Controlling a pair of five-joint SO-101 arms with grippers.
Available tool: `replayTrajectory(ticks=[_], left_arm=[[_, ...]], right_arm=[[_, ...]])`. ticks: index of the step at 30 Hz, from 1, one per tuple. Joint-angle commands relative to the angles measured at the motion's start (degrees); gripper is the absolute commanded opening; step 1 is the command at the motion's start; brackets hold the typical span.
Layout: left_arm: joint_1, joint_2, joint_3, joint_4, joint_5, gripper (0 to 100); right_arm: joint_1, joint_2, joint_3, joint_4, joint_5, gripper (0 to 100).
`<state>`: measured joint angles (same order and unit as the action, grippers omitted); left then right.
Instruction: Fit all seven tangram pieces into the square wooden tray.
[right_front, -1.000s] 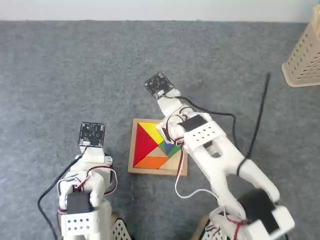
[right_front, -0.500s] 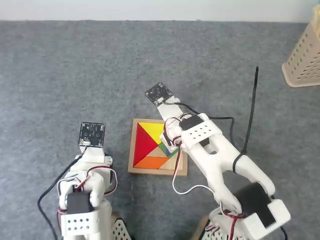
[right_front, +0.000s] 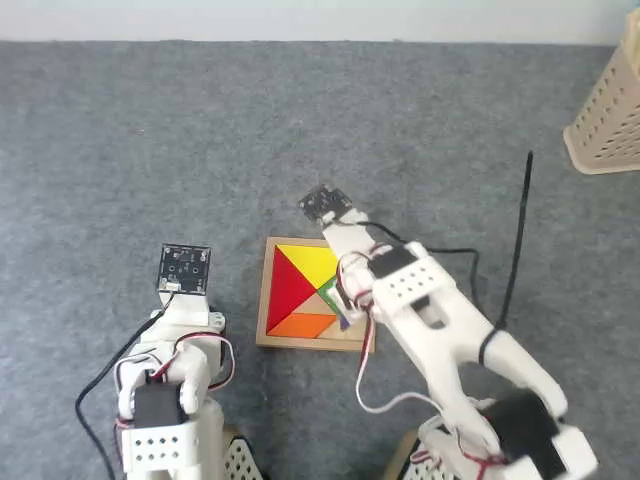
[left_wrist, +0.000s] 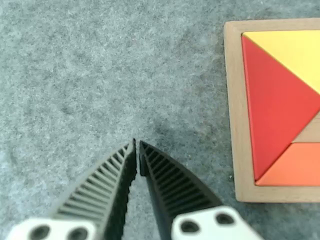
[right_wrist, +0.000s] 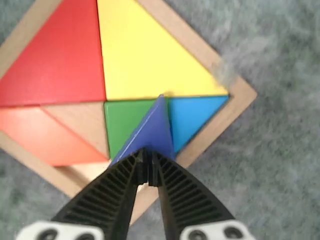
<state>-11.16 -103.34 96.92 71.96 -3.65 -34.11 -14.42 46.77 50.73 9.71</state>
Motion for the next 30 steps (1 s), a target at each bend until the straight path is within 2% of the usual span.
replayTrajectory(ticks=[1, 8, 14, 17, 30], left_arm=[[0.0, -1.1, -0.4, 0.4, -0.3, 1], [0.0, -1.1, -0.4, 0.4, -0.3, 1], [0.0, -1.1, -0.4, 0.4, -0.3, 1], [0.0, -1.1, -0.4, 0.4, -0.3, 1], [0.0, -1.1, -0.4, 0.4, -0.3, 1]], right_arm=[[-1.1, -7.1, 0.9, 0.9, -1.5, 0.7], [1.9, -12.9, 1.1, 0.0, -3.9, 0.7], [-3.7, -12.4, 0.8, -2.4, -0.1, 0.7], [-5.5, -9.8, 0.0, -3.1, 1.3, 0.7], [-5.2, 7.6, -10.5, -3.2, 2.9, 0.7]])
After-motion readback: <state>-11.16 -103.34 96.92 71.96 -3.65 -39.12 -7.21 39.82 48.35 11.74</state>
